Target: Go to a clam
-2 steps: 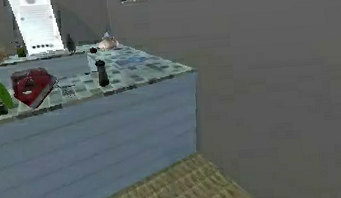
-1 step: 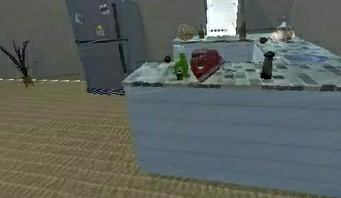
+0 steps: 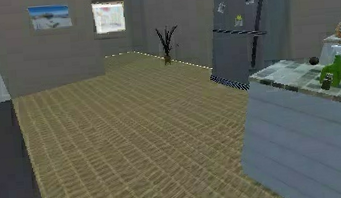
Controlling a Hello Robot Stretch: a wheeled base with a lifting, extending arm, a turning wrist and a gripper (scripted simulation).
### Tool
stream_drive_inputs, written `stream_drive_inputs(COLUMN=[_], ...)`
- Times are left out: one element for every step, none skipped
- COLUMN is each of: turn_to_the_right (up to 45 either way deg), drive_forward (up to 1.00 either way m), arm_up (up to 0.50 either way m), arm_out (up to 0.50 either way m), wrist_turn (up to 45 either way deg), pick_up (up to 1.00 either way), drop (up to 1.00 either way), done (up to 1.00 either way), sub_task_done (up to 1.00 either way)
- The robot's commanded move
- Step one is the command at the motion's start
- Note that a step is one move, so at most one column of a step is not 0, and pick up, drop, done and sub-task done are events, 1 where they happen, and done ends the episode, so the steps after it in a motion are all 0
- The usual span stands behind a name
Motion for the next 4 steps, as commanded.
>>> stream_drive_inputs(turn_to_the_right=[0.0,-3.0,0.0,6.0], drive_forward=[1.0,0.0,0.35,0.0], arm_up=[0.0,0.0,0.0,0.0], arm_out=[0.0,0.0,0.0,0.0], wrist_turn=[0.0,0.0,0.0,0.0], pick_up=[0.0,0.0,0.0,0.0], drop=[0.0,0.0,0.0,0.0], done=[0.0,0.0,0.0,0.0], sub_task_done=[0.0,0.0,0.0,0.0])
